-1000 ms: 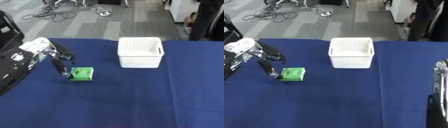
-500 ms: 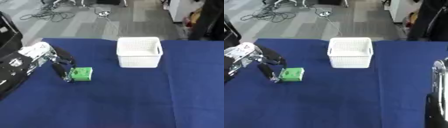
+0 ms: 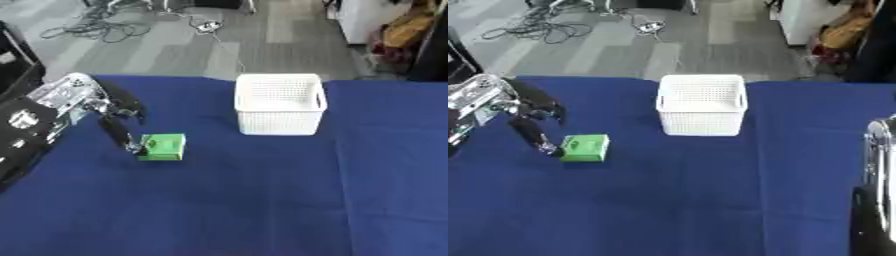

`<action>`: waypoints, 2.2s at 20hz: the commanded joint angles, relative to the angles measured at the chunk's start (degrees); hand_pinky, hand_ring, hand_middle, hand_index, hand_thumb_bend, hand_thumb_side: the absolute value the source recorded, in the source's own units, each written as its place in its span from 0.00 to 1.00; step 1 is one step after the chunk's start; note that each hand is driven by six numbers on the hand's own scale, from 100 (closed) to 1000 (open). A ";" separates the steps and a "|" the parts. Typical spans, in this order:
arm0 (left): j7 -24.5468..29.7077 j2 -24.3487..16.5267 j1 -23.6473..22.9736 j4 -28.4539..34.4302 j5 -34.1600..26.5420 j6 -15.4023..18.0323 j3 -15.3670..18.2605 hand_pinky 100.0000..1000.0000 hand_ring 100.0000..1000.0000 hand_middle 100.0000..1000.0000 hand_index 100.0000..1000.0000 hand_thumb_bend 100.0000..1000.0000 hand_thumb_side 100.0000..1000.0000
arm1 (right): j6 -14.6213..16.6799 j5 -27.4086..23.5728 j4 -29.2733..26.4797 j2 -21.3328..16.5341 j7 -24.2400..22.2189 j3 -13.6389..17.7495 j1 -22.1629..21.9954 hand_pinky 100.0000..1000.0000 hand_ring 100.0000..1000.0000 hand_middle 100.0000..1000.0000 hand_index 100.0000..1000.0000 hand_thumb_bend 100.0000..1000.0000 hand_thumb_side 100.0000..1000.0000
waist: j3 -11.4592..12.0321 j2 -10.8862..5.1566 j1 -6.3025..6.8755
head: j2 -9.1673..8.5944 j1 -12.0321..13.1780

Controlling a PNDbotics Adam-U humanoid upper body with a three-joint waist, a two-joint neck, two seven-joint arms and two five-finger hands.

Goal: Pick up objects on the table and place them in the box.

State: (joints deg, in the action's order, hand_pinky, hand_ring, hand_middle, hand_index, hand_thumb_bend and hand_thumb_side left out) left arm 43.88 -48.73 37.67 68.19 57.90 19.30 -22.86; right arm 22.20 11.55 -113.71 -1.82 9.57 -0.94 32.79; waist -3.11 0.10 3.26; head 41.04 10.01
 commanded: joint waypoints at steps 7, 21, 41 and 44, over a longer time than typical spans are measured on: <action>-4.24 2.50 2.67 -10.29 4.47 7.91 2.67 0.73 0.84 0.96 0.89 0.37 0.97 | -0.06 -0.29 -0.60 0.08 0.04 0.05 0.95 0.09 0.20 0.19 0.44 0.00 1.00 | -0.18 -0.54 -0.12 | -0.07 -0.55; -9.58 7.08 3.87 -15.49 7.38 10.13 3.89 0.72 0.84 0.95 0.90 0.37 0.99 | -0.04 -0.45 -0.74 0.32 -0.05 -0.02 1.13 0.09 0.20 0.19 0.44 0.00 1.00 | -0.39 -0.35 -0.33 | -0.31 -0.35; -11.04 11.78 6.25 -20.56 12.33 12.22 4.37 0.72 0.83 0.94 0.89 0.35 0.87 | 0.09 -0.71 -0.88 0.98 -0.15 -0.20 1.47 0.09 0.20 0.19 0.44 0.00 1.00 | -1.06 0.01 -0.37 | -0.14 0.24; -11.04 11.73 6.34 -20.63 12.97 12.31 4.28 0.71 0.81 0.93 0.89 0.34 0.82 | 0.08 -0.70 -0.88 0.97 -0.18 -0.22 1.45 0.09 0.20 0.19 0.44 0.00 1.00 | -1.05 -0.02 -0.36 | -0.06 0.33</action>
State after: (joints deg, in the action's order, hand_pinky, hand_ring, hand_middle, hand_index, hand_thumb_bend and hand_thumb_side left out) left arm 32.07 -35.76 42.63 47.23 70.21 30.61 -19.16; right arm 22.23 11.16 -113.74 -0.81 9.53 -0.97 33.13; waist -4.12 0.61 2.88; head 41.03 9.93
